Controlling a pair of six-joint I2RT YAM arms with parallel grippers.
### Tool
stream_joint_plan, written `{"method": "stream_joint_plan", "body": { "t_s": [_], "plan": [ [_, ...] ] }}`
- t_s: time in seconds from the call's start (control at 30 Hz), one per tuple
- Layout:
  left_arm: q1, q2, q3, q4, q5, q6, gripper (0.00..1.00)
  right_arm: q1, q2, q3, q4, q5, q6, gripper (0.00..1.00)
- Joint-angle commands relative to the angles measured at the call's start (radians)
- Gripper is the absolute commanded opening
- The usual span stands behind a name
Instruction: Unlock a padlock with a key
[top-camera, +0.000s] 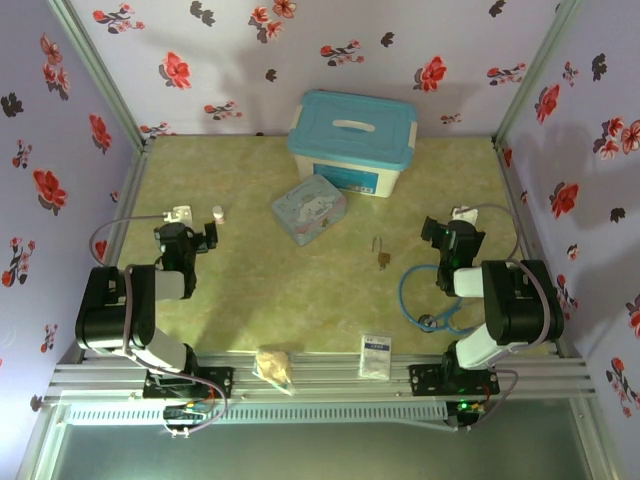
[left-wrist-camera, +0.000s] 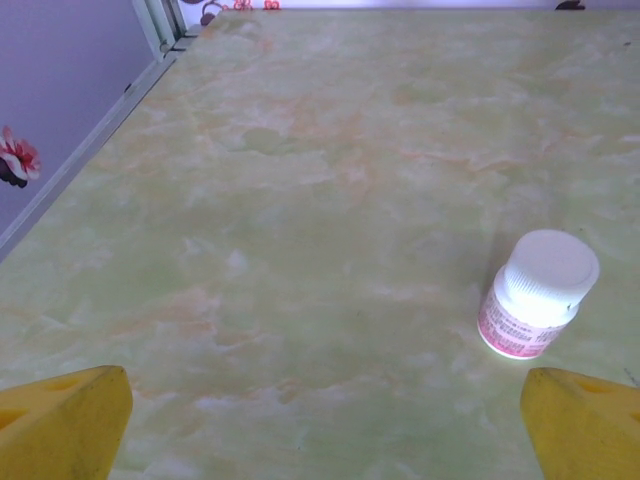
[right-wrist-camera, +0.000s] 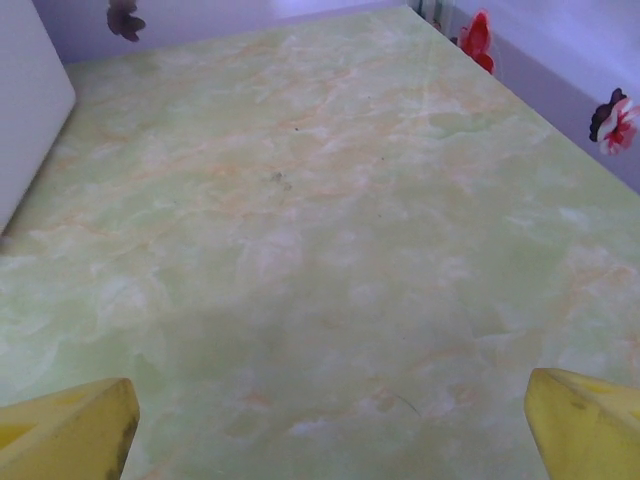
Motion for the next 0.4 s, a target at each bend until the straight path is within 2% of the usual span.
{"method": "stream_joint_plan", "body": {
  "t_s": [0.0, 0.37],
  "plan": [
    [-0.007, 0.009, 0.0, 0.064, 0.019, 0.011, 1.0, -0.006, 0.005, -0.014, 0.076, -0.012, -0.025, 0.99],
    [-0.007, 0.01, 0.0, 0.067, 0.017, 0.013, 1.0, -0.007, 0.004, -0.007, 0.063, -0.027, -0.028, 0.99]
  ]
}}
